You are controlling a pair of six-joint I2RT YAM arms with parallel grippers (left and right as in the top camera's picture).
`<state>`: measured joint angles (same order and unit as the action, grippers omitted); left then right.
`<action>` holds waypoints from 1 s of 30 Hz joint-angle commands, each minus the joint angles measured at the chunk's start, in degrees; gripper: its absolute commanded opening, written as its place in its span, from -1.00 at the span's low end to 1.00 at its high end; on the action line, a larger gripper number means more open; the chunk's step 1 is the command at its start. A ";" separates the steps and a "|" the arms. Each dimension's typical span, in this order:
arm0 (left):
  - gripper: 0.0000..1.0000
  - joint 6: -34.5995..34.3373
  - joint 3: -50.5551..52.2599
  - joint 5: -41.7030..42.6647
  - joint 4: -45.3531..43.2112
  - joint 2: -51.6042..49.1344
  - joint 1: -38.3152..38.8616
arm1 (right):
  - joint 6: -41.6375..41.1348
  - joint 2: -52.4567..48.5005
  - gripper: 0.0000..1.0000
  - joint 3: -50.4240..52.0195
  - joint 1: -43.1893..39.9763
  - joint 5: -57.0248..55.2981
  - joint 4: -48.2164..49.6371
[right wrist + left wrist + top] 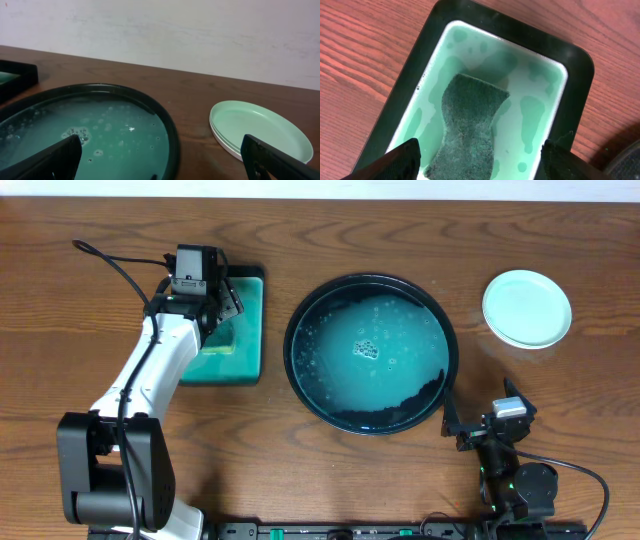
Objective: Clean dirty plates on tray and stack at the side
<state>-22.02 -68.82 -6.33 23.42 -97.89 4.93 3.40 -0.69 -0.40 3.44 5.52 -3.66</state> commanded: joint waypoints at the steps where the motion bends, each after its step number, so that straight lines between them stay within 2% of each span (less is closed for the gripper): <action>1: 0.55 0.57 -0.04 -0.31 0.11 -0.17 -0.15 | 0.52 0.31 0.98 0.09 -0.50 -0.57 -0.26; 15: 0.56 1.11 -0.04 -0.70 0.76 -0.28 -0.15 | 0.52 0.31 0.98 0.09 -0.50 -0.57 -0.26; 21: 0.56 10.16 2.08 -0.46 2.73 0.31 -0.09 | 0.52 0.31 0.99 0.09 -0.50 -0.57 -0.26; 25: 0.56 15.50 8.37 -0.26 2.34 4.11 -0.11 | 0.52 0.31 0.98 0.09 -0.50 -0.57 -0.26; 30: 0.56 21.81 18.82 1.53 -4.52 11.69 -0.11 | 0.52 0.31 0.99 0.09 -0.50 -0.57 -0.26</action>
<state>-7.40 -54.72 -6.26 21.65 -91.44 4.93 3.40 -0.69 -0.40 3.44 5.48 -3.64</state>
